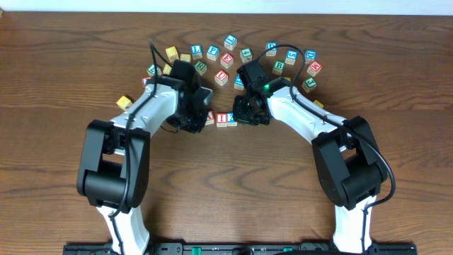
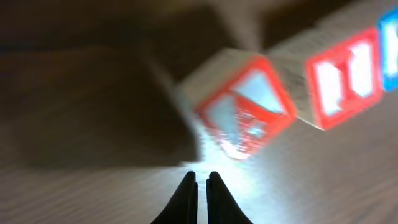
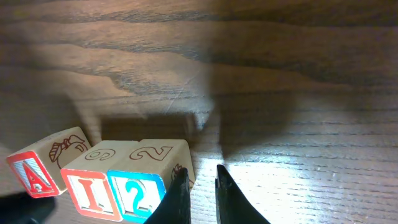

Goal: Spell out AI2

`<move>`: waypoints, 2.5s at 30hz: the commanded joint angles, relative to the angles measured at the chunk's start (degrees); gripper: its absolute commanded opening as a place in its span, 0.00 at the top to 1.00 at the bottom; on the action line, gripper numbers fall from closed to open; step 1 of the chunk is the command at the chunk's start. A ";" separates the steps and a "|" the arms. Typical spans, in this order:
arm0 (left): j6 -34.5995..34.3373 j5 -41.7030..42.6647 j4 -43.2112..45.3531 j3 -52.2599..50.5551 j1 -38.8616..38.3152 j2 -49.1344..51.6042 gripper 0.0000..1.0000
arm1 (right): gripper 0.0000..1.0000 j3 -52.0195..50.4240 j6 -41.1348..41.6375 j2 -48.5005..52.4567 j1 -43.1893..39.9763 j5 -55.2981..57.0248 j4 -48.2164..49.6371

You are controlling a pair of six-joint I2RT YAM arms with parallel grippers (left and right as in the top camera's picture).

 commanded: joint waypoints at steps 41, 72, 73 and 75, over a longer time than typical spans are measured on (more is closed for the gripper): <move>-5.88 -0.85 12.66 1.79 -1.68 -1.18 0.93 | 0.91 -0.33 0.52 0.81 0.50 0.11 0.02; -11.65 -0.79 -4.70 2.08 -0.76 -2.01 0.92 | 0.90 -0.33 0.52 1.11 0.50 0.13 0.02; -11.67 -0.79 -4.79 2.08 -1.03 -2.01 0.93 | 0.89 -0.33 0.52 1.11 0.50 0.13 0.02; -11.67 -0.79 -4.83 2.08 -2.03 -2.01 0.93 | 0.90 -0.33 0.52 1.11 0.50 0.13 0.02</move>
